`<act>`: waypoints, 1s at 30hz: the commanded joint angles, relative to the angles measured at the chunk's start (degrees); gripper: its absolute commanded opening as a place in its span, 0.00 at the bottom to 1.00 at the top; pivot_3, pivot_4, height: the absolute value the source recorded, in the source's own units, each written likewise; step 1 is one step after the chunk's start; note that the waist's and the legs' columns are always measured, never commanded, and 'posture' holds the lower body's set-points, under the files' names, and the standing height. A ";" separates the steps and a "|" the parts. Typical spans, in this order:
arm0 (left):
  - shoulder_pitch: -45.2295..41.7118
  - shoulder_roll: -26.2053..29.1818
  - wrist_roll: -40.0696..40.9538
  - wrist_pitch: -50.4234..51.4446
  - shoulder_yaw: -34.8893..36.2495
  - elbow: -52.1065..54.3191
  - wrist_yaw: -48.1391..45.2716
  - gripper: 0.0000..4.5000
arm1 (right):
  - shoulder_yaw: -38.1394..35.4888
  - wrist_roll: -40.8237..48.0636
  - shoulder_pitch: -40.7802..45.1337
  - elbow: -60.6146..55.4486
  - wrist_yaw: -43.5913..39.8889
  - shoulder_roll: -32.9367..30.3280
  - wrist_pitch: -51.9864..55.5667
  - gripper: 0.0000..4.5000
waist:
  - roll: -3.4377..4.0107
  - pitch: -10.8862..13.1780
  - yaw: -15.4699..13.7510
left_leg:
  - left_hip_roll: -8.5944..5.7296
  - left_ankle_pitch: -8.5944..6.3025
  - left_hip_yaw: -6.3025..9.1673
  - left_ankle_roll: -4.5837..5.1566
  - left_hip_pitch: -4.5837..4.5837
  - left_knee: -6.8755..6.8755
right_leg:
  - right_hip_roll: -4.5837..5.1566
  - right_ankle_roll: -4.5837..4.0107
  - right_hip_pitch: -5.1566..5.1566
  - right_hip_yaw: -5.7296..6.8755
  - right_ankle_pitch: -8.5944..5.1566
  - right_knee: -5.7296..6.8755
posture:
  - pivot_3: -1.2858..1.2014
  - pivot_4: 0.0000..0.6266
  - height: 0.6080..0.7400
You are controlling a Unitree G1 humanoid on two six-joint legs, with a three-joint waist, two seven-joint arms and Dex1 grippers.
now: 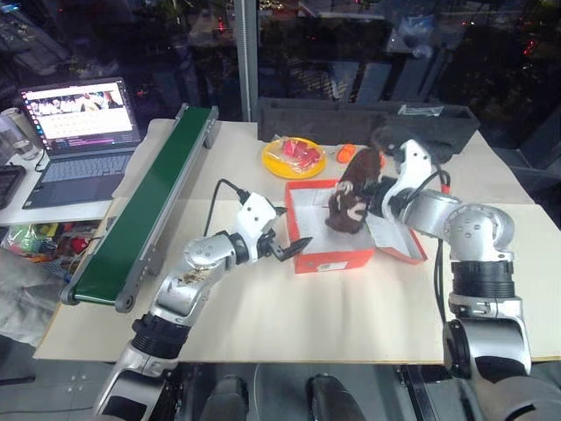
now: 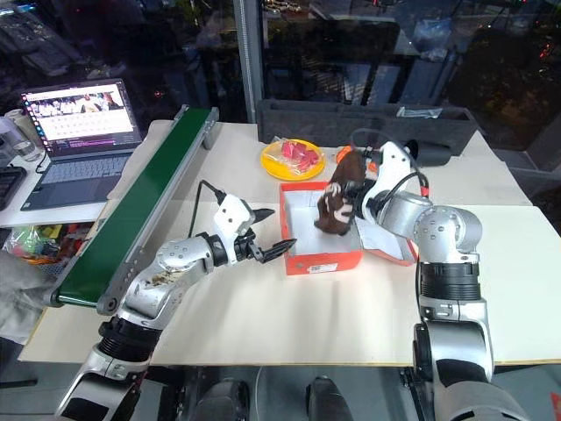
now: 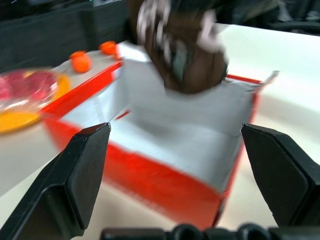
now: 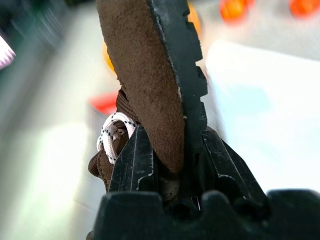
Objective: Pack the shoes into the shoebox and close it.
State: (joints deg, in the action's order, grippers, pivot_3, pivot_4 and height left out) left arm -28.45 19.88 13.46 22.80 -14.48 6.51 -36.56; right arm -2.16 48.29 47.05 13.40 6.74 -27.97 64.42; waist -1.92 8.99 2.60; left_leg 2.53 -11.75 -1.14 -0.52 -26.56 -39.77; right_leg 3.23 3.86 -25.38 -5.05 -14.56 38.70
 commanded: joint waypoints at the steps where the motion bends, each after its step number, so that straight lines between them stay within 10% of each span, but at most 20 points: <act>1: 0.33 -0.90 -0.85 -1.71 -0.22 1.77 -0.21 0.99 | 4.42 -6.01 1.33 2.36 -6.39 -1.38 1.42 0.14 | 0.04 0.03 -0.10 | -0.01 0.00 0.00 0.00 -0.02 0.00 | 0.01 0.00 -0.01 0.00 0.00 -0.02 | 0.52 0.24 0.55; 8: 1.15 -2.35 -1.75 -1.76 0.36 2.21 0.55 0.99 | 7.80 -17.93 3.05 11.31 -10.77 1.53 -3.99 0.14 | 0.05 0.03 -0.35 | -0.04 0.00 0.00 0.00 0.13 -0.03 | 0.06 0.05 0.25 0.02 0.01 -0.17 | 0.52 0.24 0.55; 16: 1.48 -2.25 -2.55 -1.64 1.33 2.36 0.79 1.00 | 0.82 -21.71 5.30 12.99 -10.25 6.06 -6.93 0.78 | 0.05 0.03 -0.28 | -0.04 0.03 0.01 0.04 0.27 -0.06 | 0.05 0.09 0.36 0.01 0.04 -0.11 | 0.52 0.24 0.55; 30: -1.07 -1.55 -2.89 -4.47 15.43 -6.13 10.83 1.00 | -3.64 -23.73 5.41 -16.22 -6.58 10.42 -5.65 0.78 | 0.14 0.09 -0.23 | -0.03 0.02 0.02 0.04 0.16 -0.02 | 0.05 0.09 0.19 0.02 0.04 -0.04 | 0.52 0.24 0.55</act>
State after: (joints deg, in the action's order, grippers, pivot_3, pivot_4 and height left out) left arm -27.33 18.65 9.94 19.74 -3.76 1.28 -29.75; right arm -5.40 23.76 52.07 2.90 2.13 -17.55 60.61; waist -1.78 9.08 2.36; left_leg 2.50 -11.73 -1.12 -0.48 -26.40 -39.80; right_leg 3.29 3.95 -25.19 -5.02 -14.52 38.66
